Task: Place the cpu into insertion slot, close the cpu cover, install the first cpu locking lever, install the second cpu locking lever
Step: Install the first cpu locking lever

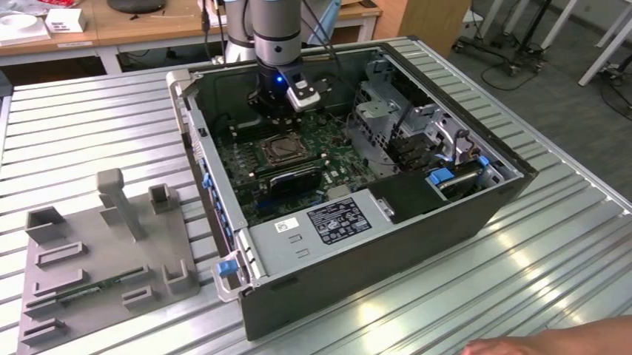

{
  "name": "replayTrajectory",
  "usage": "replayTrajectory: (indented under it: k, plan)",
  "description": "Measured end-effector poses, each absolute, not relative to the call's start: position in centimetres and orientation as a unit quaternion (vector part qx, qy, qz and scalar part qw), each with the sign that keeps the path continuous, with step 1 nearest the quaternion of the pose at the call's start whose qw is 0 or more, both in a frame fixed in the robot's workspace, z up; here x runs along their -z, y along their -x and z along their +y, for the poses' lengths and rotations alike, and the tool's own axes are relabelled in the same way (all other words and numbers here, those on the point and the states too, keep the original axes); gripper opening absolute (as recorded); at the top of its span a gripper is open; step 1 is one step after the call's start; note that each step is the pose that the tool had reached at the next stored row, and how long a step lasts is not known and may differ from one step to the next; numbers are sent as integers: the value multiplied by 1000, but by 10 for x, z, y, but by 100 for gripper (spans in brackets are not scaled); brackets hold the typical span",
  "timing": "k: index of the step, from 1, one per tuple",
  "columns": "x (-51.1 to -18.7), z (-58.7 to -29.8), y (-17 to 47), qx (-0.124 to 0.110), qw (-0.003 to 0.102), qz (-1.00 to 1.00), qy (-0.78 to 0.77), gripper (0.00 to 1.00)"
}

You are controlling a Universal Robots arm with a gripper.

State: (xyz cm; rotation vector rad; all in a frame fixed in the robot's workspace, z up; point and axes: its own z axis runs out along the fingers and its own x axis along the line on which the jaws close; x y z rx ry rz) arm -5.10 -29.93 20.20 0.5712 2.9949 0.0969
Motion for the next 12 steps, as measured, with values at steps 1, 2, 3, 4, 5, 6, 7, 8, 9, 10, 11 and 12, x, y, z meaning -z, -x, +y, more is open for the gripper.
replayTrajectory:
  k: [1, 2, 3, 4, 5, 6, 7, 8, 9, 10, 11, 12]
  plan:
    - [-202, -299, 51, -31, 46, 980, -194, 11]
    - [-202, -299, 51, -31, 46, 978, -200, 11]
    - [-202, -299, 51, -31, 46, 977, -207, 11]
    - [-202, -299, 51, -30, 46, 975, -215, 11]
    - [-202, -299, 51, -30, 47, 973, -223, 11]
    - [-202, -299, 51, -30, 47, 971, -231, 11]
    - [-202, -299, 51, -29, 47, 970, -239, 11]
    - [-202, -299, 51, -29, 47, 968, -244, 11]
    - [-202, -299, 51, -29, 47, 967, -248, 11]
    - [-202, -299, 51, -29, 47, 967, -248, 11]
    - [-202, -299, 51, -29, 47, 967, -248, 11]
    - [-202, -299, 51, -29, 47, 967, -248, 11]
